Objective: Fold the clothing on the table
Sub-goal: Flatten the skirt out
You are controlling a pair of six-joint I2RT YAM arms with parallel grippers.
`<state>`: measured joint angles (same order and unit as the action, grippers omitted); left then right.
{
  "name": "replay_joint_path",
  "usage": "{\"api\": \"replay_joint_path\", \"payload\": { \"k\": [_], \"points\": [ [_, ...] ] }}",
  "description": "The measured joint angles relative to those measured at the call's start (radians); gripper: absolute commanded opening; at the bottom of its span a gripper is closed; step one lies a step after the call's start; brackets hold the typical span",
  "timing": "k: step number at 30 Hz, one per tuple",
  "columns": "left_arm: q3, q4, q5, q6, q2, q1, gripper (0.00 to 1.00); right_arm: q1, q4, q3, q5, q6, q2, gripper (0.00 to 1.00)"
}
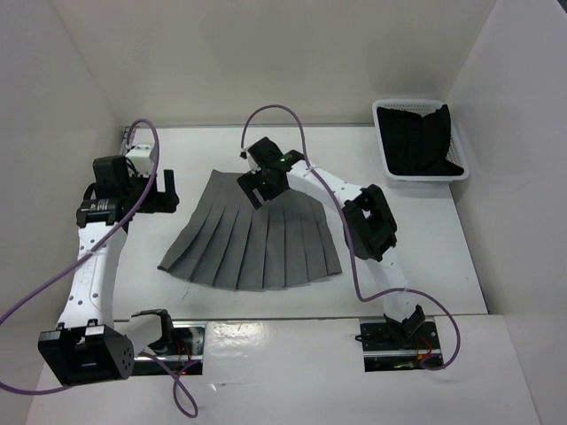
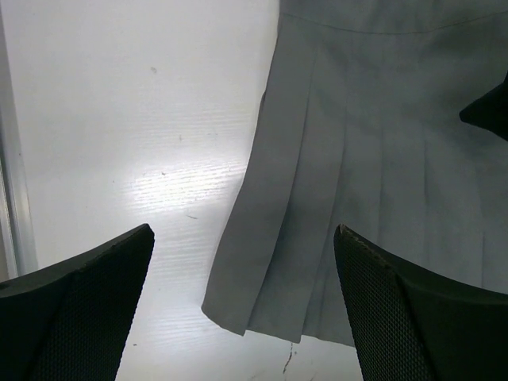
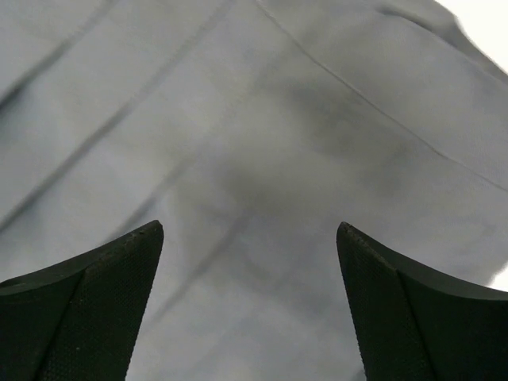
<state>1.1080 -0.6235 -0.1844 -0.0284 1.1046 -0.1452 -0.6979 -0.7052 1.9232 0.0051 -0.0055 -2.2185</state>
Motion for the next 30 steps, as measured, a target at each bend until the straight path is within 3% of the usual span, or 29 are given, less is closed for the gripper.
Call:
{"api": "replay_joint_path", "payload": {
  "k": [3,11,30],
  "points": [
    [-0.032,0.002,0.009,0.009,-0.008,-0.027,1.00,-0.037,-0.008,0.052,0.010,0.025,-0.040,0.99],
    [-0.042,0.007,0.024,0.010,-0.008,-0.053,1.00,-0.138,-0.024,0.125,0.092,0.087,-0.140,0.99],
    [-0.046,0.011,0.024,0.010,-0.016,-0.053,1.00,-0.089,-0.040,0.274,0.194,0.200,-0.191,0.99]
  ]
}}
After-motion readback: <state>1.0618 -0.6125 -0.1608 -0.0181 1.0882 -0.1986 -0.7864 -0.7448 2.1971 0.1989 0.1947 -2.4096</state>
